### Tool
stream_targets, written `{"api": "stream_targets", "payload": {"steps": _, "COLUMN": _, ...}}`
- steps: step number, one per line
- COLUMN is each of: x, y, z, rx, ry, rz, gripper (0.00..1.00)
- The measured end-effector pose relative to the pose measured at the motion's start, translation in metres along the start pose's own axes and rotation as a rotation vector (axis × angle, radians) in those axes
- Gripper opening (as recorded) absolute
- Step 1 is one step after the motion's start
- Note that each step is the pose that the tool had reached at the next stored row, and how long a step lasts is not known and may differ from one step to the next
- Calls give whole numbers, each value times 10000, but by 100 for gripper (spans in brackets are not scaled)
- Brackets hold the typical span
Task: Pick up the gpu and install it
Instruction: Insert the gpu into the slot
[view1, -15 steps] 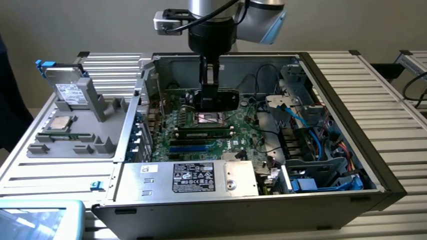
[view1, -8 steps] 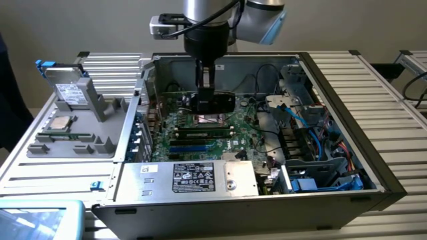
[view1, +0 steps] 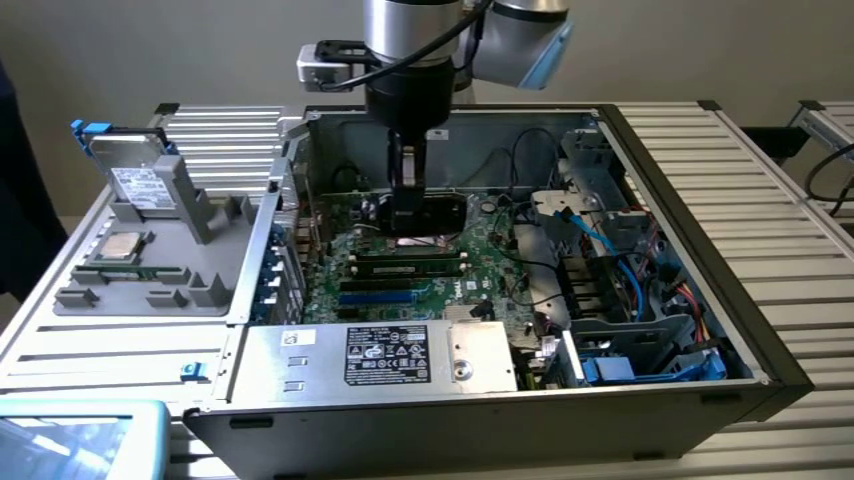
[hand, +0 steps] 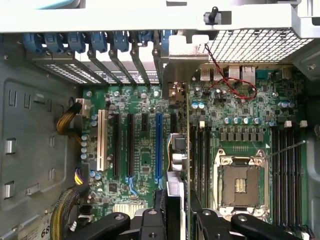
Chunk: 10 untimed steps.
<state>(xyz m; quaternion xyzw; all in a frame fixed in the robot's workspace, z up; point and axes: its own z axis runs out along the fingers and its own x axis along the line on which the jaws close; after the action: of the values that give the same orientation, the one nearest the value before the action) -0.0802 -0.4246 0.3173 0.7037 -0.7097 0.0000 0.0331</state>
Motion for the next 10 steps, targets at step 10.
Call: {"api": "stream_targets", "payload": {"steps": 10, "x": 69, "y": 21, "z": 115, "rx": -89, "ry": -94, "rz": -9, "gripper": 29}}
